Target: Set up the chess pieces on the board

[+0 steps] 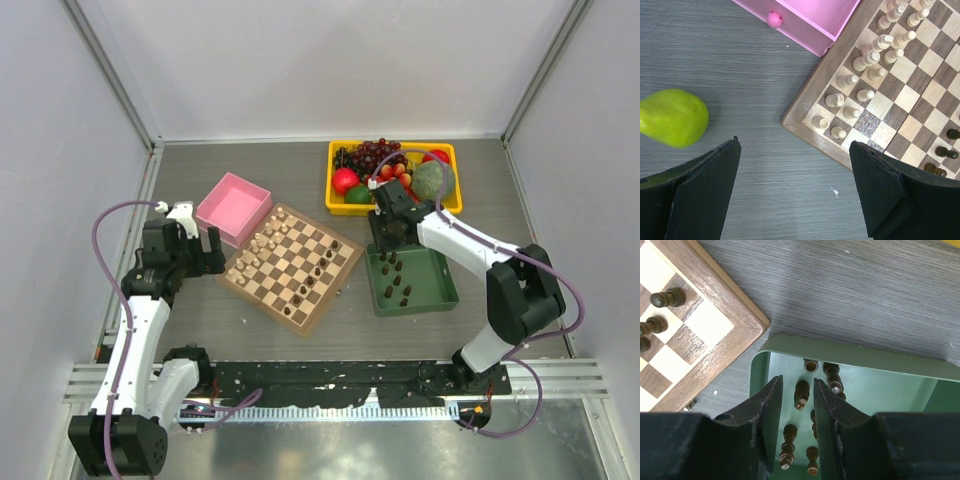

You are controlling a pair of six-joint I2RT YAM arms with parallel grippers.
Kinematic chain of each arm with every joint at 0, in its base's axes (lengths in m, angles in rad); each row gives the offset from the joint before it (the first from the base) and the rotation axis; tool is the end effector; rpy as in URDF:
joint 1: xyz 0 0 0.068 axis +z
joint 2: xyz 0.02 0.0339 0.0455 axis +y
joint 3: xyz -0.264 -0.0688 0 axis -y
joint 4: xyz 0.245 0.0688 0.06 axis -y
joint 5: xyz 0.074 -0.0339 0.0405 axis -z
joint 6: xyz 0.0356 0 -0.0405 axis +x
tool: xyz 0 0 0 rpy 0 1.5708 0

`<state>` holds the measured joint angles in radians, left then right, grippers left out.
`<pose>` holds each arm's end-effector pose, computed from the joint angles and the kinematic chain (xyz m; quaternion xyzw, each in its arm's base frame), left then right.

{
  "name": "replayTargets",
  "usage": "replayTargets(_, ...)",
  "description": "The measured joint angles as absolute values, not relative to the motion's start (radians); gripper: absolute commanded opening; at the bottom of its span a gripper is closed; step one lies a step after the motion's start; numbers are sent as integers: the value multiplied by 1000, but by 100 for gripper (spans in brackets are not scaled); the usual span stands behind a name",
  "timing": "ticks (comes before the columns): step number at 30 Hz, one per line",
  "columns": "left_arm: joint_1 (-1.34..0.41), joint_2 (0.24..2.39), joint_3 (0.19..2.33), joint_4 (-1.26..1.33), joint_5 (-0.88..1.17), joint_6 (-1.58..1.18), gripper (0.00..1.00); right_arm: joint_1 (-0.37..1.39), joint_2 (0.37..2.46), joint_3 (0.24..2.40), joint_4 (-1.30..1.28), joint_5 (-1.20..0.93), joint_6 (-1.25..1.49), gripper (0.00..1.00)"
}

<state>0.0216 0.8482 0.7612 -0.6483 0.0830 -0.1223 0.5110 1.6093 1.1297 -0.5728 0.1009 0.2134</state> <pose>0.1759 0.0008 0.2766 -0.0489 0.9121 -0.0583 0.4029 0.2891 0.1580 0.2224 -0.1303 0.9566 0.0451 0.2566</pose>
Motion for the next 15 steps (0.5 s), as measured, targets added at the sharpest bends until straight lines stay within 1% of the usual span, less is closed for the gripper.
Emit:
replayTargets(5, 22, 849, 761, -648, 83, -122, 99, 511, 1586, 1129, -566, 96, 213, 37)
replayTargets(10, 22, 849, 761, -648, 83, -122, 99, 511, 1587, 1122, -561, 96, 214, 34)
replayTargets(15, 22, 849, 761, -648, 83, -122, 99, 511, 1604, 1121, -554, 100, 215, 34)
